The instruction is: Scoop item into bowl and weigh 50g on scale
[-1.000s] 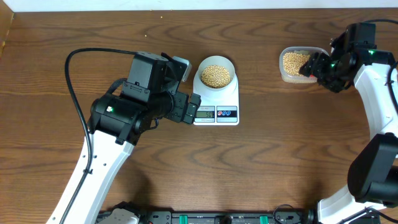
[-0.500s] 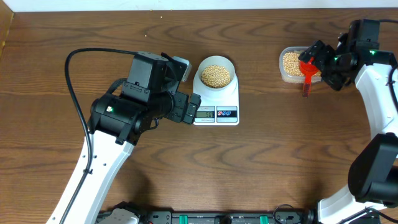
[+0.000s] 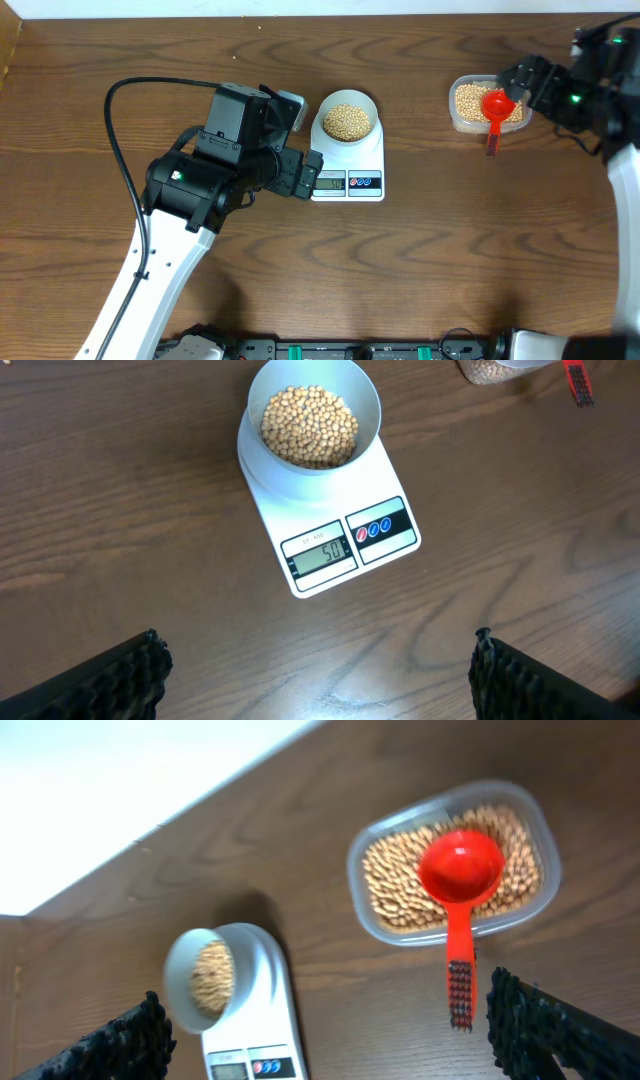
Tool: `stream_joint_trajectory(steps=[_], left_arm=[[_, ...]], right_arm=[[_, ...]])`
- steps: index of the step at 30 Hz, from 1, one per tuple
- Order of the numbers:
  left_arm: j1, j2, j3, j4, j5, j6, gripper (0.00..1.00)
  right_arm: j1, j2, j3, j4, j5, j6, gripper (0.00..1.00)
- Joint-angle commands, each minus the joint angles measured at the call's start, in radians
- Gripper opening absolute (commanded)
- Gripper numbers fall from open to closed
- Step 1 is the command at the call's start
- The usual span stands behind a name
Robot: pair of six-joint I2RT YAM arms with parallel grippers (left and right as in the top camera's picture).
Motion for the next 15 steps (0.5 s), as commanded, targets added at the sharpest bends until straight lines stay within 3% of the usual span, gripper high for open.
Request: stream_joint_trajectory(steps=[1, 10, 15], left_arm=[[0.004, 0.004, 0.005, 0.0, -0.01, 0.017, 0.98], [0.004, 0.004, 0.005, 0.0, -0.01, 0.017, 0.98], [0.004, 0.004, 0.005, 0.0, -0.01, 0.017, 0.98]], right_arm=[[-0.003, -0.072, 0.018, -0.011, -0.008, -0.04, 0.99], [-0.004, -0.212, 0.018, -0.07, 0.011, -0.138, 0.99], [-0.004, -0.306, 0.018, -0.067, 0.118, -0.174, 0.99]])
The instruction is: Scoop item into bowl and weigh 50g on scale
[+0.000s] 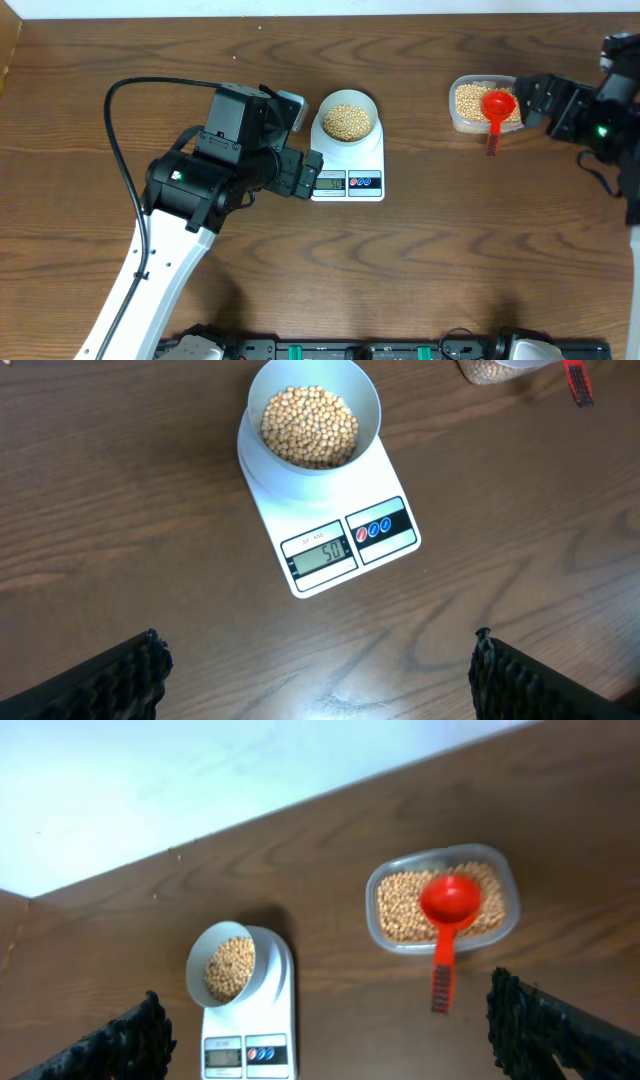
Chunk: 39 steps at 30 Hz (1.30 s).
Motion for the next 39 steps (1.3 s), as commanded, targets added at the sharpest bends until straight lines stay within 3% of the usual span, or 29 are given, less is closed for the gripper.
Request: stream_joint_trajectory(steps=[1, 10, 20, 28, 39], left_arm=[[0.004, 0.004, 0.005, 0.0, -0.01, 0.017, 0.98], [0.004, 0.004, 0.005, 0.0, -0.01, 0.017, 0.98], [0.004, 0.004, 0.005, 0.0, -0.01, 0.017, 0.98], [0.004, 0.004, 0.005, 0.0, -0.01, 0.017, 0.98], [0.004, 0.004, 0.005, 0.0, -0.01, 0.017, 0.98]], right_arm=[[-0.004, -0.1, 0.013, -0.001, 0.118, -0.055, 0.99], [-0.004, -0.206, -0.123, 0.058, 0.272, -0.105, 0.99], [-0.03, -0.508, -0.771, 0.698, 0.264, -0.107, 0.99], [-0.03, -0.749, -1.209, 1.015, 0.265, -0.107, 0.99], [-0.029, -1.009, -1.452, 1.057, 0.264, -0.106, 0.99]])
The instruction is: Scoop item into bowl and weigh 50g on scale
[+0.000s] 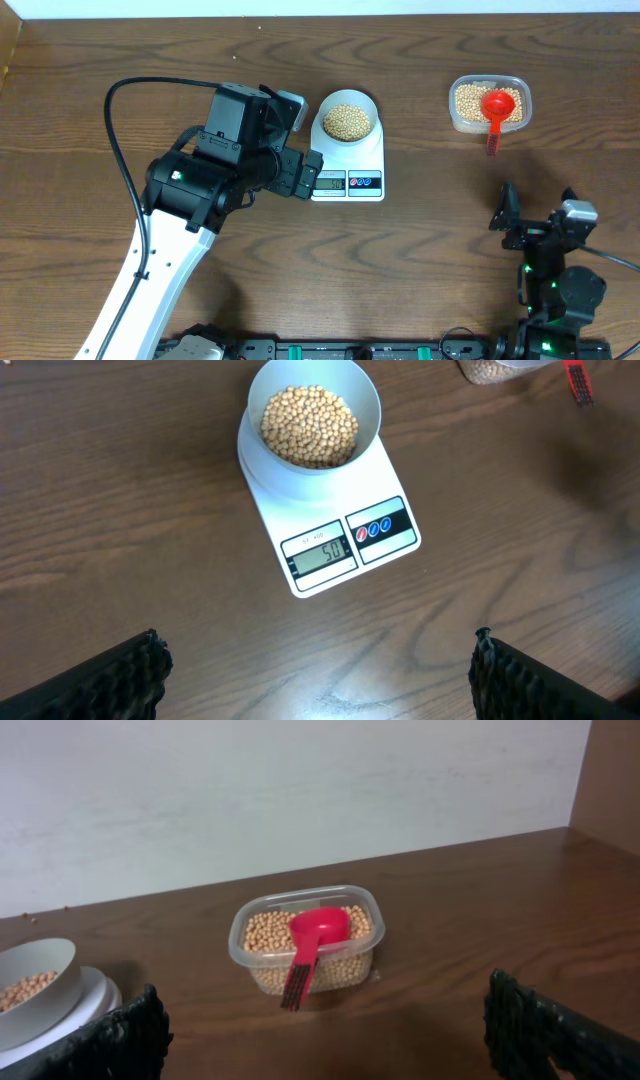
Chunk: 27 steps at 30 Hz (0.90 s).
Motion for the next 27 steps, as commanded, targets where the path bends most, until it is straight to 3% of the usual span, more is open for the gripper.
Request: stream_joint_trajectory(steps=[1, 9, 27], left_arm=[[0.004, 0.004, 0.006, 0.0, -0.01, 0.017, 0.98], [0.004, 0.004, 0.006, 0.0, -0.01, 0.017, 0.98], [0.004, 0.004, 0.006, 0.0, -0.01, 0.016, 0.98]], right_arm=[[-0.003, -0.07, -0.043, 0.007, 0.011, -0.008, 0.99], [0.003, -0.205, -0.053, -0.216, 0.006, -0.005, 0.99], [0.003, -0.263, -0.053, -0.222, 0.003, -0.005, 0.99]])
